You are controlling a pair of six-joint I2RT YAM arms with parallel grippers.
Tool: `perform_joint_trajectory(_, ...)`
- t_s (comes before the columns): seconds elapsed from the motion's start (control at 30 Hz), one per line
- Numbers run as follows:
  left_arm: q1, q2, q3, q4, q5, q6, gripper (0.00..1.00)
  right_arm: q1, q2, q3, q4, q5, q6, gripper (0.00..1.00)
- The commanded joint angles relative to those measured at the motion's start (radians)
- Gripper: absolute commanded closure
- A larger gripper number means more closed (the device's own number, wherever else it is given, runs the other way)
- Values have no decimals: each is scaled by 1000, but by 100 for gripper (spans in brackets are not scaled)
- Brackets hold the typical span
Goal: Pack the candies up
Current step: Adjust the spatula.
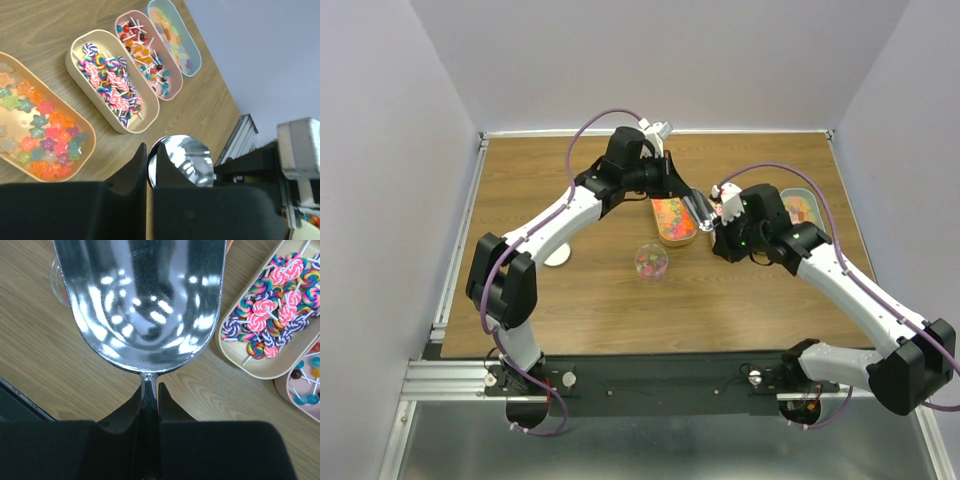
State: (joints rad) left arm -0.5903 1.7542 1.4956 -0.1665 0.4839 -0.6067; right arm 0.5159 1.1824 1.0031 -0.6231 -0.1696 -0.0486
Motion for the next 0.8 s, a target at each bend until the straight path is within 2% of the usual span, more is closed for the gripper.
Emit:
perform_joint_trajectory(0.0,18,-24,-46,53,85,-44,100,4,-43,-29,82,4,13,94)
perform_joint_trajectory(0.13,43,-41,-141,157,160,-149,100,4,-108,-67,147,44,42,91)
perform_joint_trajectory(0.17,44,-42,-147,162,168,-171,100,4,-125,-75,176,50,47,87)
perform_joint_trajectory(0.33,44,-35,-169,194,202,-218,100,4,-188,-118,243,41,82,81)
perform_joint_trajectory(0.57,50,-29,-212,237,220,-291,100,4,-216,-141,301,13,96,72)
perform_joint_trajectory(0.7,60,-32,-238,271,220,-330,100,4,-214,-129,306,2,89,71)
perform_joint_trajectory(0.77,64,-39,-259,298,222,-372,100,4,-213,-129,306,-8,79,64)
